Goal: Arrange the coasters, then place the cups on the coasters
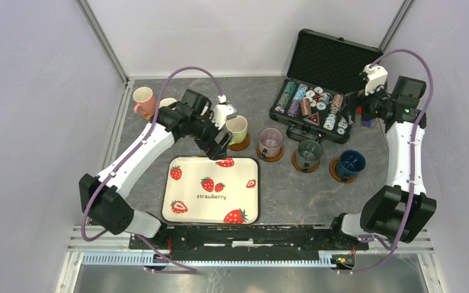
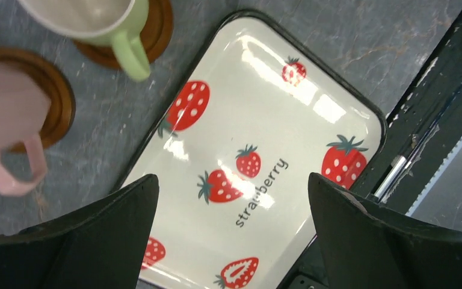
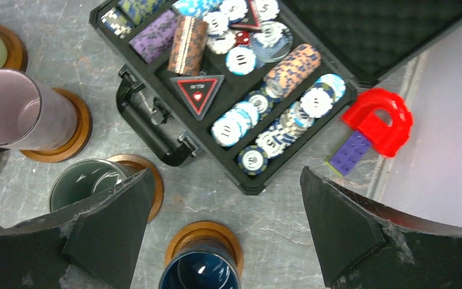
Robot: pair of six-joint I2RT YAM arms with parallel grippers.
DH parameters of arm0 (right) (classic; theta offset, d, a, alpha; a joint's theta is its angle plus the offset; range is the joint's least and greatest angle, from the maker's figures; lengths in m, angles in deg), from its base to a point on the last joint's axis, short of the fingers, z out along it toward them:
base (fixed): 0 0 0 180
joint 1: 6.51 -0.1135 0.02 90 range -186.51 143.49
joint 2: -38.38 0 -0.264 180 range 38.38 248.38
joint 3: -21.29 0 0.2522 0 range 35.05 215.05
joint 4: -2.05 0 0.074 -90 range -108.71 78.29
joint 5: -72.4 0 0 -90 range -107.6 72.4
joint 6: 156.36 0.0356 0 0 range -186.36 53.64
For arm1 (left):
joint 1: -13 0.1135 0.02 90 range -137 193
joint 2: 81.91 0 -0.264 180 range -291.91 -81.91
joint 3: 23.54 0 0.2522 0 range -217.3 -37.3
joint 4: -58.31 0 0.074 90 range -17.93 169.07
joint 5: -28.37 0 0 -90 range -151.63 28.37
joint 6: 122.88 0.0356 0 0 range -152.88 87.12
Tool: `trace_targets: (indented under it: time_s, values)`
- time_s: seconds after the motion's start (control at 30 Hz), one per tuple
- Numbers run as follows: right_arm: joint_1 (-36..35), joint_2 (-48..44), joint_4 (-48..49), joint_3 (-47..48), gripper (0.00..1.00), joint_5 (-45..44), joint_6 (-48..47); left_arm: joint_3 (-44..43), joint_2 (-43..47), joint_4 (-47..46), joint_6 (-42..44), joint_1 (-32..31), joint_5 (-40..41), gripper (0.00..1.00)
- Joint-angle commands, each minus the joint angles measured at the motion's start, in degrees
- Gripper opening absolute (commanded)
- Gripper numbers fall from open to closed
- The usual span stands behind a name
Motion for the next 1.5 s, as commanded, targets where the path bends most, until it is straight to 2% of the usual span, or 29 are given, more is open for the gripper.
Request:
trace_targets:
  time_s: [0.0,0.17,0.27,0.37,0.47,0.6,0.87,1.03,1.47]
  values:
    - [-3.75,-3.22,1.93,-3.21,0.98,-2.07,-1.31,3.60,6.33,-1.49,-2.10,5.06,-0.03,1.00]
    - [-8.76,-4.79,3.41,-7.27,0.98,-4.18,-0.90,4.11,7.54,-0.98,-3.52,11.92,0.71,1.00]
    - [-11.92,-4.83,4.46,-9.04,0.98,-5.85,-0.67,5.25,7.92,-2.40,-4.23,12.41,6.56,1.00]
    - [-14.22,-4.36,4.89,-9.23,0.98,-6.93,0.04,6.29,8.14,-3.94,-6.55,13.43,8.06,1.00]
    - [-16.49,-4.51,5.19,-9.80,0.98,-8.18,0.16,7.23,8.75,-5.02,-8.90,16.43,5.15,1.00]
    - [-18.56,-5.25,6.03,-11.16,0.98,-9.32,0.19,6.83,8.87,-4.11,-7.88,20.30,3.86,1.00]
    - [-20.71,-8.32,7.44,-15.61,0.98,-10.57,0.38,0.15,3.68,2.17,-5.54,29.49,1.40,1.00]
    - [-20.82,-9.60,8.47,-17.86,0.98,-11.28,0.43,-3.61,1.15,3.34,-5.75,31.75,3.13,1.00]
    - [-20.89,-8.61,9.28,-16.84,0.98,-12.61,0.25,-9.09,-3.32,3.25,-9.51,31.79,7.64,1.00]
